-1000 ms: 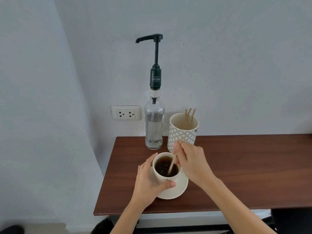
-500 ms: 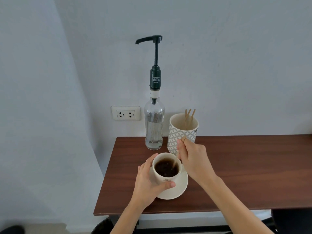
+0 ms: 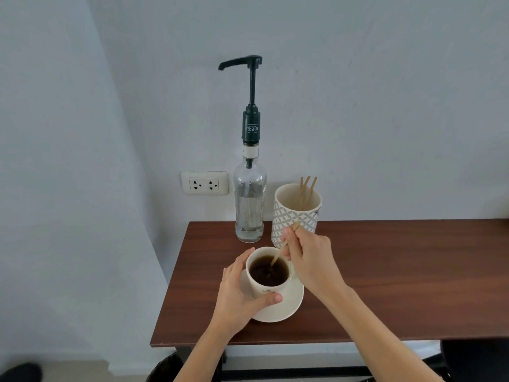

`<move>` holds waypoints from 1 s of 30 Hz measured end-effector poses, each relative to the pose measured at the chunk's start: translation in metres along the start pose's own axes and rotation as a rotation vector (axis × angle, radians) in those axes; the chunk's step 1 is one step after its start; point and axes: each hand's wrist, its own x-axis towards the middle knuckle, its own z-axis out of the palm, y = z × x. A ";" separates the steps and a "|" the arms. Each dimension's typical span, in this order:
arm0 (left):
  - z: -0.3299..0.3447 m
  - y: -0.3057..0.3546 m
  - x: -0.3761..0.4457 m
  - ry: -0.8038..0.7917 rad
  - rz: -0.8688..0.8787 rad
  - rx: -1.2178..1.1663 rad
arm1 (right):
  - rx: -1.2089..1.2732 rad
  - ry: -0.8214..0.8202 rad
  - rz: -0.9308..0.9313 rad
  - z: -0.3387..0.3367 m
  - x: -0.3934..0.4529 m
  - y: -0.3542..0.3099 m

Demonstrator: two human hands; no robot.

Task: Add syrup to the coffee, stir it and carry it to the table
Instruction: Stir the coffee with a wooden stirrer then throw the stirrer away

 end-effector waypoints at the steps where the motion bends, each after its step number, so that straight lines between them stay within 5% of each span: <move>1: 0.000 0.000 0.000 -0.001 -0.008 -0.003 | -0.014 0.009 0.002 -0.002 0.001 0.001; 15: -0.002 -0.001 0.000 -0.037 -0.024 -0.064 | 0.087 0.127 -0.090 -0.026 -0.009 0.002; 20: -0.013 0.004 -0.007 -0.021 -0.008 -0.042 | 0.136 0.167 0.074 -0.033 -0.009 0.007; 26: -0.090 -0.027 -0.018 0.300 -0.031 0.105 | 0.718 0.396 0.446 -0.041 -0.004 -0.021; 30: -0.163 -0.096 -0.022 0.478 -0.135 0.252 | 0.874 0.352 0.508 -0.013 -0.015 -0.072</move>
